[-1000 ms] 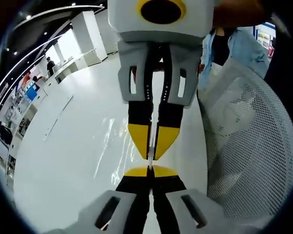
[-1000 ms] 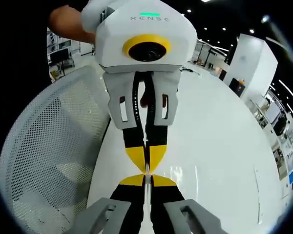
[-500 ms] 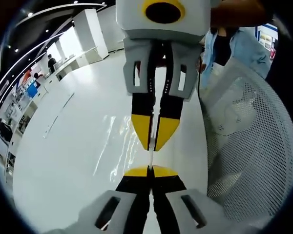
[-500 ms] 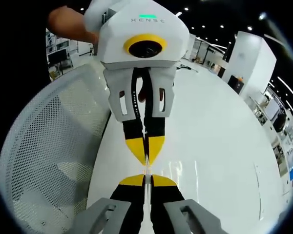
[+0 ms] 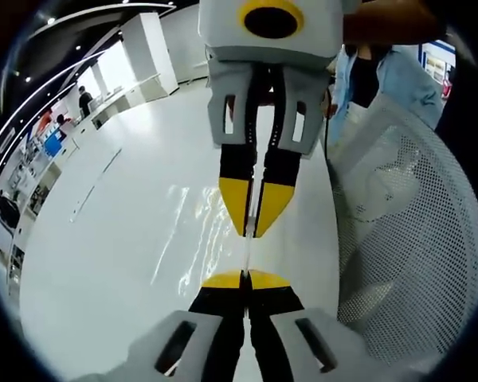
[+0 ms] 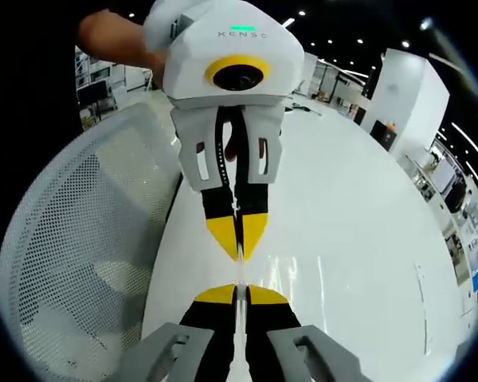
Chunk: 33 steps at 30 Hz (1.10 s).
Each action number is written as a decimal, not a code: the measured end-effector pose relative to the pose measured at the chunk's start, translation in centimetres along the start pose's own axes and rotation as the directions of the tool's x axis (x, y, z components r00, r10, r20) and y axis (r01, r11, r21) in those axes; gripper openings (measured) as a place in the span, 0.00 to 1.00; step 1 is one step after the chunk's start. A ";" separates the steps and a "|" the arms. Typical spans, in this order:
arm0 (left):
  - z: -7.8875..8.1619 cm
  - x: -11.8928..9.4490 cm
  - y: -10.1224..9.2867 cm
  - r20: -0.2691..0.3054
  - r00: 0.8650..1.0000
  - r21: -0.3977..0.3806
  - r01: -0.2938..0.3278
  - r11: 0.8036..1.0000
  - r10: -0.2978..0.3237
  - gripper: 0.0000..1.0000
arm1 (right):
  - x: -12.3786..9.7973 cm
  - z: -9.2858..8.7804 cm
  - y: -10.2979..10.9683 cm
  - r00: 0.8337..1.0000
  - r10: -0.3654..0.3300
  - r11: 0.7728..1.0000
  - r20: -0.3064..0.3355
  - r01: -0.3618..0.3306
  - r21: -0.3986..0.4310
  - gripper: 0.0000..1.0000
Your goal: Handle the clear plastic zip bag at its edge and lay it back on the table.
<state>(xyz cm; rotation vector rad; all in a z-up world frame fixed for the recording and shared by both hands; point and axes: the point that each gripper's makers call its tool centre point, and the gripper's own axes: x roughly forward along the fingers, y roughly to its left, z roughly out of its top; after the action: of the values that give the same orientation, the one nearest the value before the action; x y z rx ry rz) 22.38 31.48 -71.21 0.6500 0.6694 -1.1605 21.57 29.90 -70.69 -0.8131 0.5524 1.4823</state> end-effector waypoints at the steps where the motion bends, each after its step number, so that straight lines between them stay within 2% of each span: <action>1: 0.0 0.0 0.0 0.000 1.000 0.000 0.000 1.000 0.000 0.00 | 0.0 -0.1 0.0 1.000 0.001 1.000 0.000 -0.001 0.002 0.00; 33: -0.8 -0.1 0.1 -0.019 1.000 -0.030 -0.002 1.000 0.001 0.00 | -1.0 -2.3 -0.3 0.999 -0.014 1.000 -0.032 0.015 0.025 0.00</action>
<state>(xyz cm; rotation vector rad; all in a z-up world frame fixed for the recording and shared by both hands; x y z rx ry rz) 22.38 32.17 -71.59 0.6366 0.7011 -1.1419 22.14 27.54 -71.33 -0.8203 0.5870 1.4484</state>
